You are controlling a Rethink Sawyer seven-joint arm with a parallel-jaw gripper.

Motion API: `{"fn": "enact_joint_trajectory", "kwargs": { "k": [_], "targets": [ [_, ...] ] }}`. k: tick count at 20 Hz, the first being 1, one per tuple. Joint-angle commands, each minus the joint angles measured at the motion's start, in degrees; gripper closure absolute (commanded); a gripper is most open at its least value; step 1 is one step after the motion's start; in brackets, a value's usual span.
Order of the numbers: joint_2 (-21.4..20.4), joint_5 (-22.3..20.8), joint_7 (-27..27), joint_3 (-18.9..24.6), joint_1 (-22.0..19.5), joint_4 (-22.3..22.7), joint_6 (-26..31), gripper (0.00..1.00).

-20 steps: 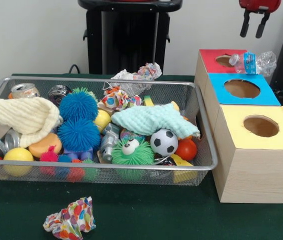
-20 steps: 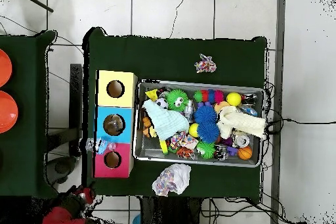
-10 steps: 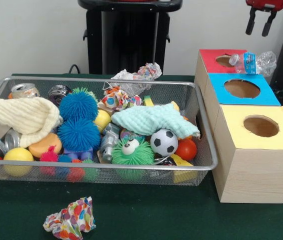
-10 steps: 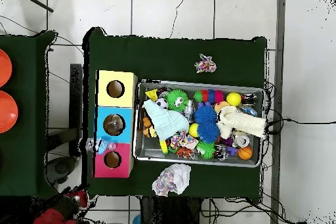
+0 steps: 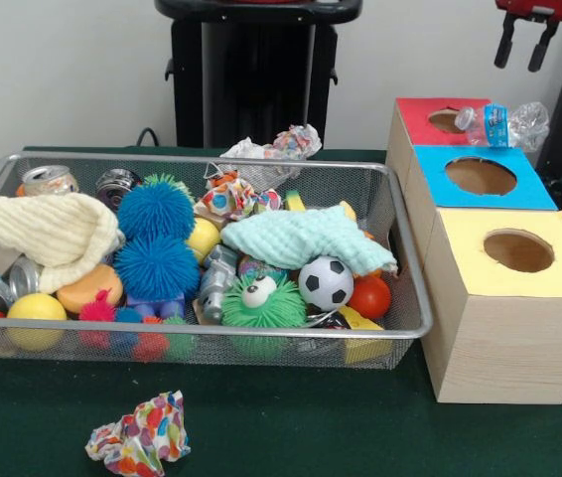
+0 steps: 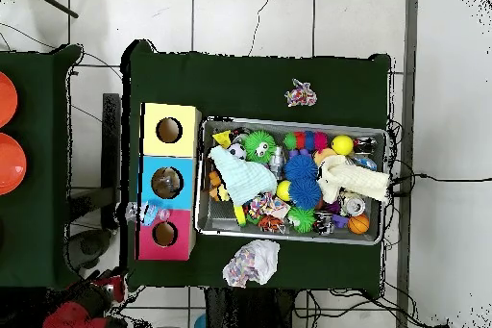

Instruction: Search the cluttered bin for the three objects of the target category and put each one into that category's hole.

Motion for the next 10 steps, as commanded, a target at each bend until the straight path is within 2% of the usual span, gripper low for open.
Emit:
{"fn": "enact_joint_trajectory", "kwargs": {
  "k": [1,10],
  "targets": [
    [1.3,1.4,14.9,0.7,-0.8,-4.4,6.5,0.00],
    [1.9,1.2,13.8,3.0,-2.6,-1.7,0.9,0.00]
  ]
}}
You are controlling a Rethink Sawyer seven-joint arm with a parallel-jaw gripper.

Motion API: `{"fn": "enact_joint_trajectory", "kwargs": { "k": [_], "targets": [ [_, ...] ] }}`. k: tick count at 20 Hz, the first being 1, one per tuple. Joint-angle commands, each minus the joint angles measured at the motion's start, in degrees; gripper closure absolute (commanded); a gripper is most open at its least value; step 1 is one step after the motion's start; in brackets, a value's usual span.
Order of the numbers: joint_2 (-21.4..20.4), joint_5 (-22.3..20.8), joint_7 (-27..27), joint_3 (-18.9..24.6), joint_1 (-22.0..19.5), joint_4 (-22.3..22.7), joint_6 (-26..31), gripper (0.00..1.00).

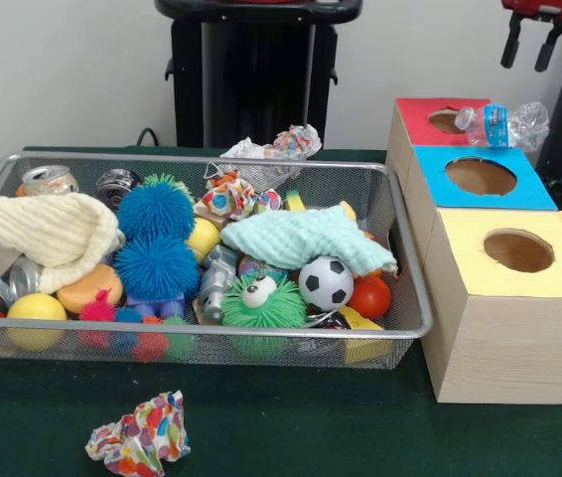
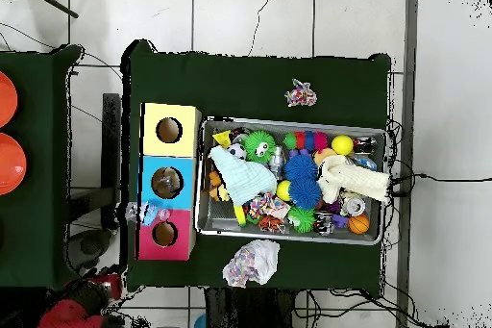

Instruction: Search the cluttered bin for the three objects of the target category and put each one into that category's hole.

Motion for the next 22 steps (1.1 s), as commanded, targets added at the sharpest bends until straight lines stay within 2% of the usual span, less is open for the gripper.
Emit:
{"fn": "enact_joint_trajectory", "kwargs": {
  "k": [1,6,14,22],
  "targets": [
    [2.0,1.2,13.8,3.2,-2.7,-0.5,0.0,0.00],
    [1.9,0.8,13.1,3.8,-3.7,0.1,-1.0,0.00],
    [3.1,-0.5,12.6,5.4,-5.4,2.4,-6.3,0.00],
    [2.7,-0.6,11.9,4.7,-5.4,2.0,-4.8,0.00]
  ]
}}
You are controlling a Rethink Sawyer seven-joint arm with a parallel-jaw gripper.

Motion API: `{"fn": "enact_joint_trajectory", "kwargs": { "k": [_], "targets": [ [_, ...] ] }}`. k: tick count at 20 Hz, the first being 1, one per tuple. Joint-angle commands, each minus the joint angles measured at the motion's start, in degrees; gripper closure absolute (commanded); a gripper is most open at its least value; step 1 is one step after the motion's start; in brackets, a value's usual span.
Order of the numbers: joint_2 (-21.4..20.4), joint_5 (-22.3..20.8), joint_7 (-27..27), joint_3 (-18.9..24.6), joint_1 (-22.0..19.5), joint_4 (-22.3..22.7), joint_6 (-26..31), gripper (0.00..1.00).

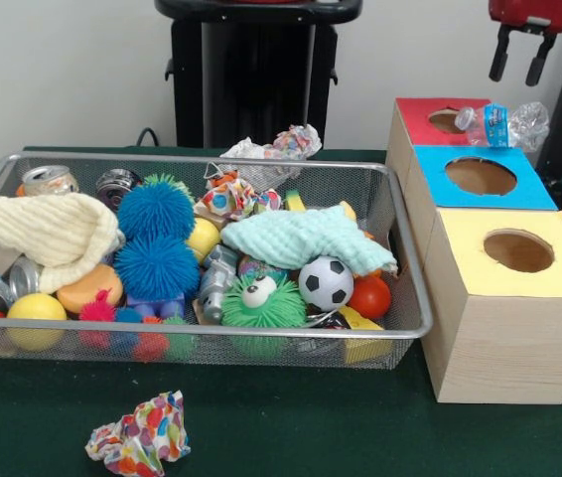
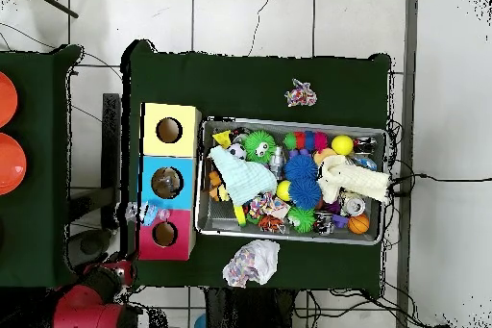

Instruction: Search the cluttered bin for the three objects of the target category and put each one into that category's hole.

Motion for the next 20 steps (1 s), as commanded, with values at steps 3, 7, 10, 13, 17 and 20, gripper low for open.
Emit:
{"fn": "enact_joint_trajectory", "kwargs": {
  "k": [3,7,10,13,17,20],
  "targets": [
    [1.5,-0.7,11.7,4.8,-1.9,2.2,-1.1,0.00],
    [1.5,-0.7,11.7,5.0,-1.9,2.4,-1.5,0.00],
    [1.5,-0.6,11.7,5.4,-2.2,2.5,-1.4,0.00],
    [1.5,-0.6,11.7,5.3,-2.1,2.5,-1.2,0.00],
    [1.5,-0.5,11.8,5.4,-2.2,2.5,-1.2,0.00],
    [1.3,-0.4,11.7,5.8,-2.5,2.7,-1.3,0.00]
  ]
}}
